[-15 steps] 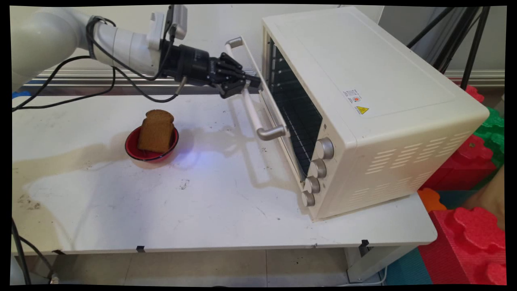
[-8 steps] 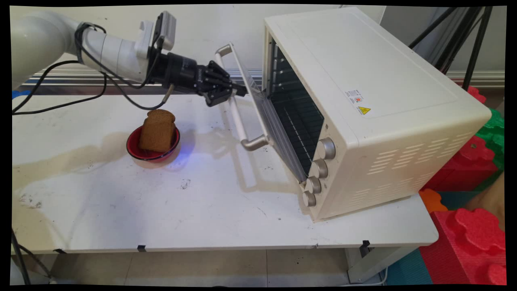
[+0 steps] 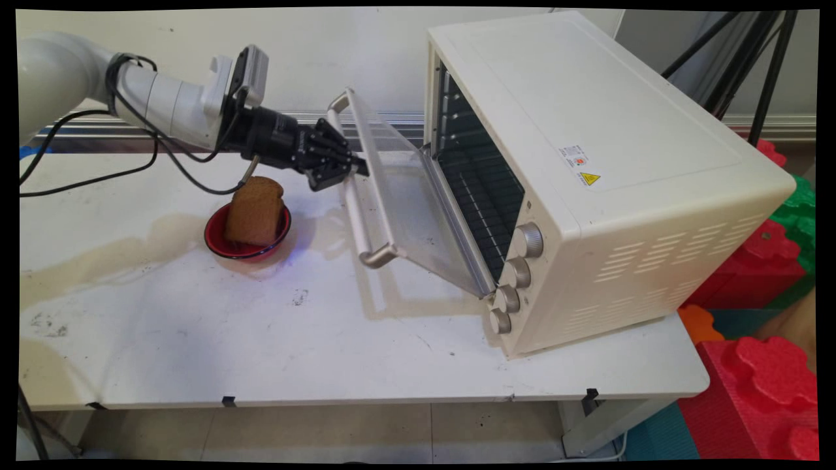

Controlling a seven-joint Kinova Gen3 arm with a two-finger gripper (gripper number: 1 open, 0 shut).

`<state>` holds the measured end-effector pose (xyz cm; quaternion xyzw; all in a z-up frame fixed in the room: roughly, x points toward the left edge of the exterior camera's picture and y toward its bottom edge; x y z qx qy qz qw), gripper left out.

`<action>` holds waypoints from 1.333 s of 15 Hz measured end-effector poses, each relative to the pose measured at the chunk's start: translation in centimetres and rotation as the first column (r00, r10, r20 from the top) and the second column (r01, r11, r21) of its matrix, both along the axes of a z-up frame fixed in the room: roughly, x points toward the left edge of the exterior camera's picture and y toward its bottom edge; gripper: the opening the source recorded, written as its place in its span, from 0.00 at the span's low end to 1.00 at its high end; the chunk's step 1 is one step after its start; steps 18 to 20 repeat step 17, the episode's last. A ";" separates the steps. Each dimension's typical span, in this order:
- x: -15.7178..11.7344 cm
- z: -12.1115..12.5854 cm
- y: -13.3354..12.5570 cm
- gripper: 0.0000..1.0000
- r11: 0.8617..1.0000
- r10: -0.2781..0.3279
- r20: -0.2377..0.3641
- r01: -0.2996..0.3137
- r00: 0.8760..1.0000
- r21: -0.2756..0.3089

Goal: Open the oven

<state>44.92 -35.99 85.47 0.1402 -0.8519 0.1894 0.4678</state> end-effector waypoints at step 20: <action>6.2 -3.8 2.1 0.00 0.999 -0.015 0.113 0.011 0.994 0.032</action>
